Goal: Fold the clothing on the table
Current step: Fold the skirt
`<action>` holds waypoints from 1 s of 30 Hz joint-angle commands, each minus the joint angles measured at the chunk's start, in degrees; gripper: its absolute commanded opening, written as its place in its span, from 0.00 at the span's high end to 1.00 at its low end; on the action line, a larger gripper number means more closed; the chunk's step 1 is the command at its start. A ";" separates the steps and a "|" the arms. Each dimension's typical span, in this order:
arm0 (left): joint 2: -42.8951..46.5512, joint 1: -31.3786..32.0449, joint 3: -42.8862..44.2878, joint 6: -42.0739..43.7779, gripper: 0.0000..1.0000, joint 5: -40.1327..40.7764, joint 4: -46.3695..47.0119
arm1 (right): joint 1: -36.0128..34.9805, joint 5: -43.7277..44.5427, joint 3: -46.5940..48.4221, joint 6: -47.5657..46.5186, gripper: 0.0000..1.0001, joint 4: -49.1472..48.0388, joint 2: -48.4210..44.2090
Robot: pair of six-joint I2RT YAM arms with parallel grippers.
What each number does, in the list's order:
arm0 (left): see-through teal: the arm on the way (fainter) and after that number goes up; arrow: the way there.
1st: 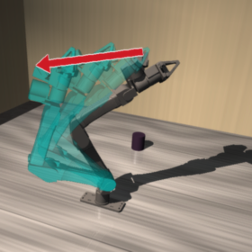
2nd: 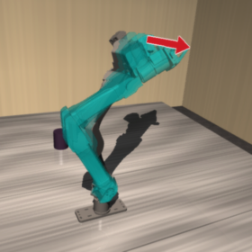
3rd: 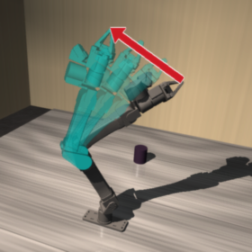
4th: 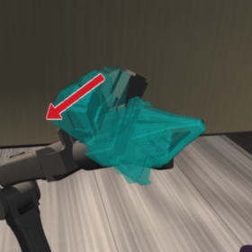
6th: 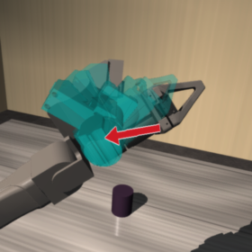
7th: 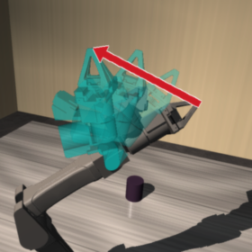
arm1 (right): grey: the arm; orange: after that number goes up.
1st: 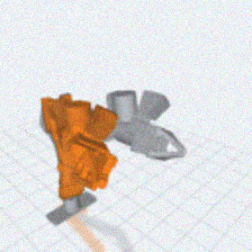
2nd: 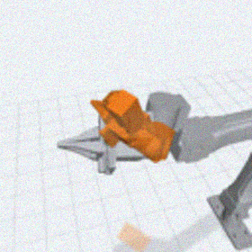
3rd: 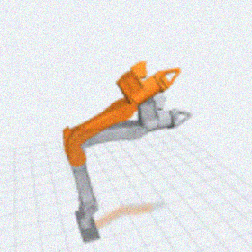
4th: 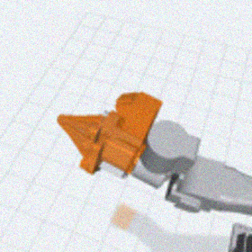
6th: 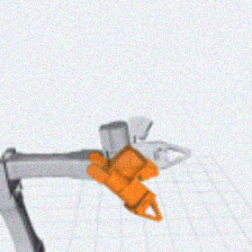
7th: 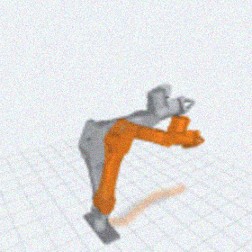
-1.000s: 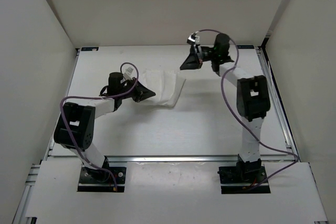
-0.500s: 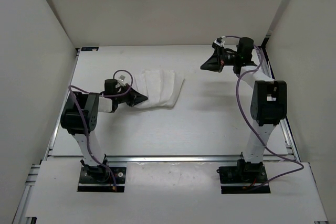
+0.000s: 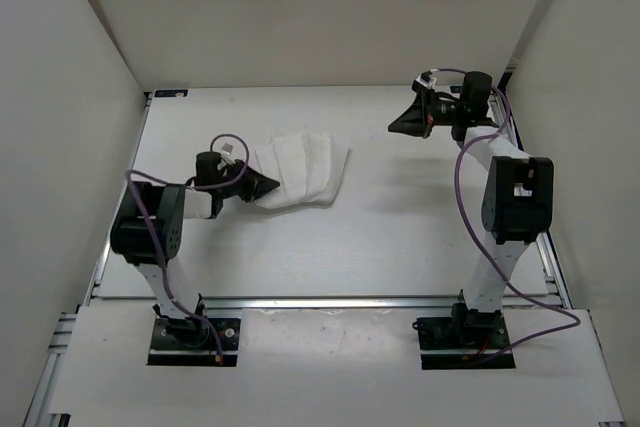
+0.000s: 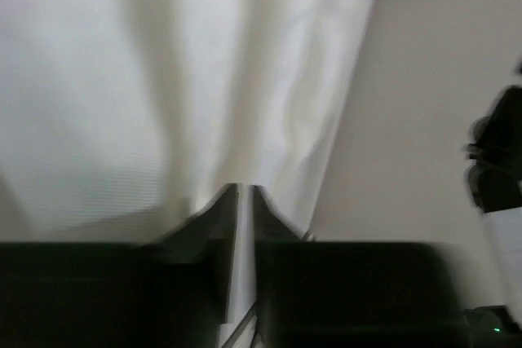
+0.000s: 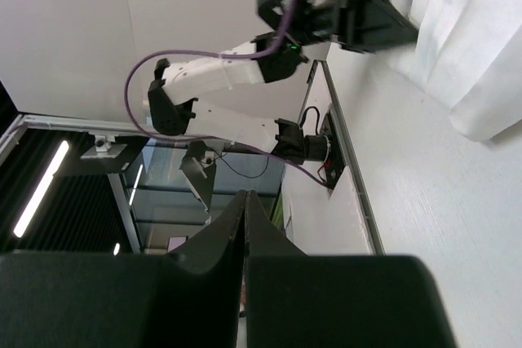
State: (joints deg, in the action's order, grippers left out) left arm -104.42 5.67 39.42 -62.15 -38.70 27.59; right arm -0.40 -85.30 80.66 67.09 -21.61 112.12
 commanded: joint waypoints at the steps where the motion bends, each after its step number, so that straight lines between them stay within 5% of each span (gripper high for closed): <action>1: 11.67 -2.32 4.96 0.38 0.11 3.18 2.54 | -0.47 -9.72 2.22 2.07 1.00 -5.72 -2.08; 2: 14.48 -2.85 6.71 -0.25 0.01 3.10 3.25 | 0.31 -9.54 3.96 1.30 1.00 -5.12 -2.77; 4: 18.27 -4.26 9.88 -0.08 0.01 3.28 0.46 | 0.14 -7.52 6.17 -3.79 1.00 4.24 -3.74; 7: 23.98 -5.58 15.24 4.91 0.02 4.85 -11.54 | 0.32 -6.90 2.77 -5.74 0.97 2.63 -6.29; 12: 35.75 -5.58 16.31 19.92 0.01 10.64 -34.42 | -1.35 -7.78 -5.15 -2.84 0.69 -4.49 -9.89; 17: 43.50 -0.67 16.57 33.57 0.01 25.39 -60.42 | -1.27 -7.34 -11.84 -0.56 0.53 -9.86 -14.99; 20: 47.19 1.97 16.48 34.90 0.02 33.58 -69.22 | 2.58 -7.52 -13.77 -0.12 0.51 -12.49 -16.04; 24: 53.25 -0.66 10.44 33.86 0.01 34.12 -76.70 | 4.98 -6.90 -15.44 -0.82 0.51 -12.05 -16.84; 30: 61.69 -1.28 3.39 28.31 0.01 31.14 -84.62 | 3.74 -9.36 -21.24 5.42 0.44 -23.82 -19.65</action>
State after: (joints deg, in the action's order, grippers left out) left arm -46.35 4.60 43.94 -32.01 -8.29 -49.76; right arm 4.32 -85.27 60.93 69.58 -36.77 95.77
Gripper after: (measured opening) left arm 0.983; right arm 0.549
